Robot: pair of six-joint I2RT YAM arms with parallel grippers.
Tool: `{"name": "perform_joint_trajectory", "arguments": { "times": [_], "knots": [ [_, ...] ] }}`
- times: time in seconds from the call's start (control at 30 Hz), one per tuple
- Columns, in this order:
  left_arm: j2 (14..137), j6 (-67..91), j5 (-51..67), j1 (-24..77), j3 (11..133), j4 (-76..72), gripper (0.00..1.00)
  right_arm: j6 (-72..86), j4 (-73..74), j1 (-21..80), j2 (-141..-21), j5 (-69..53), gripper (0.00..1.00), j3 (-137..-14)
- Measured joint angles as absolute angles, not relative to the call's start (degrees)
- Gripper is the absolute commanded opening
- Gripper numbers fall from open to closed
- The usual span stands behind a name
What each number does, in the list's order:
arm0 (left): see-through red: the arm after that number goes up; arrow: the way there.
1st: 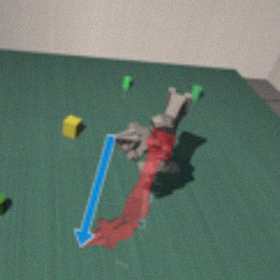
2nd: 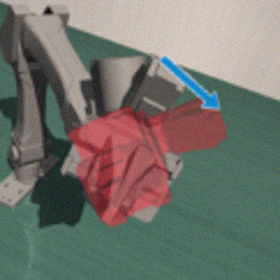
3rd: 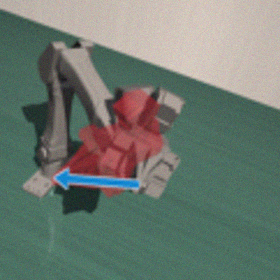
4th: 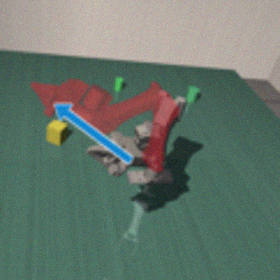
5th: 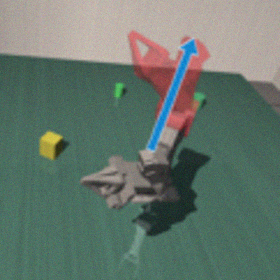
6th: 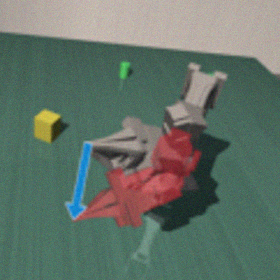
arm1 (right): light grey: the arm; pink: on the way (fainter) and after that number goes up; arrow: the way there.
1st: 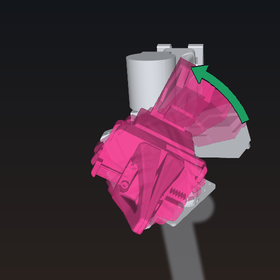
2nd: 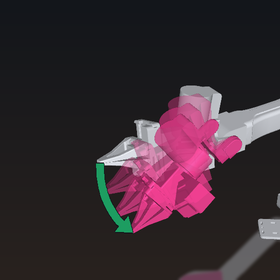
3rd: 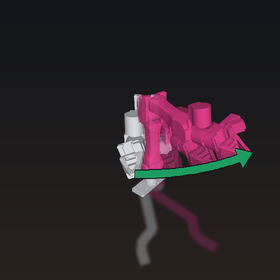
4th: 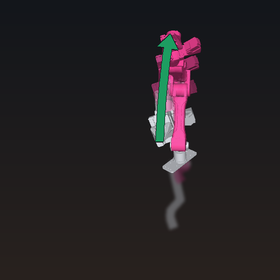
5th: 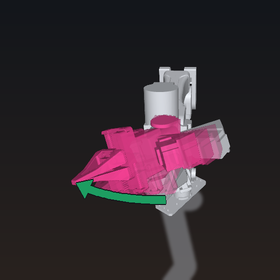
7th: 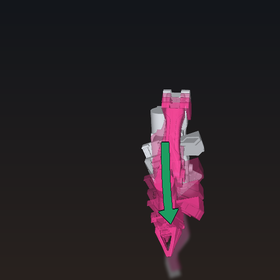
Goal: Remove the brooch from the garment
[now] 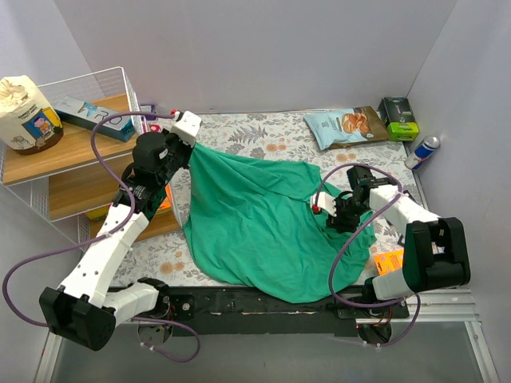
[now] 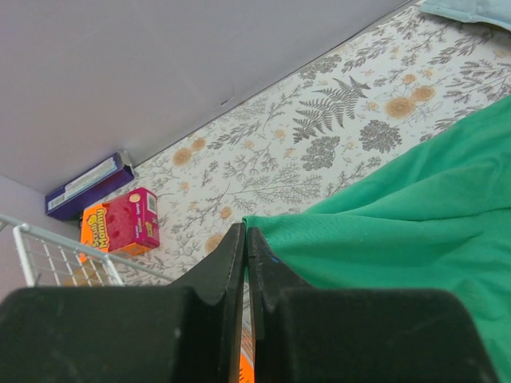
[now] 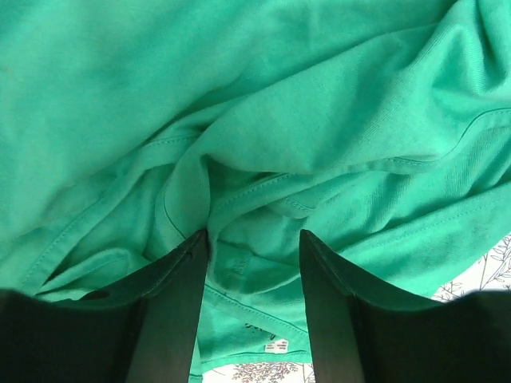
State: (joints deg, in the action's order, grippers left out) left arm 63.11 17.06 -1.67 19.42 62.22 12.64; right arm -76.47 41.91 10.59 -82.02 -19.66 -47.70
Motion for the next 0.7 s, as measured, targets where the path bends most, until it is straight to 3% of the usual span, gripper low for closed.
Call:
{"name": "perform_joint_trajectory", "arguments": {
  "times": [0.03, 0.13, 0.17, 0.27, 0.43, 0.7],
  "knots": [
    [62.5, 16.8, -2.2, 19.4, 62.2, 13.1, 0.0, -76.5, 41.4, 10.6, -82.2, -19.3, 0.52, -47.7],
    [61.5, 16.1, -3.3, 19.4, 62.0, 14.1, 0.0, -76.3, 40.4, 10.6, -83.3, -18.6, 0.31, -47.7],
    [61.4, 15.8, -3.4, 19.4, 61.7, 14.5, 0.0, -75.8, 40.2, 10.6, -83.7, -18.5, 0.18, -47.7],
    [61.4, 15.6, -3.0, 19.4, 61.5, 15.9, 0.0, -74.5, 40.1, 10.6, -84.7, -18.6, 0.01, -47.8],
    [62.2, 16.6, 5.1, 19.3, 62.8, 19.3, 0.0, -69.4, 41.4, 10.0, -84.6, -20.6, 0.01, -53.6],
    [67.0, 19.4, 17.9, 22.0, 69.8, 21.6, 0.0, -54.0, 39.8, 3.3, -82.0, -27.9, 0.01, -80.2]
  ]
}}
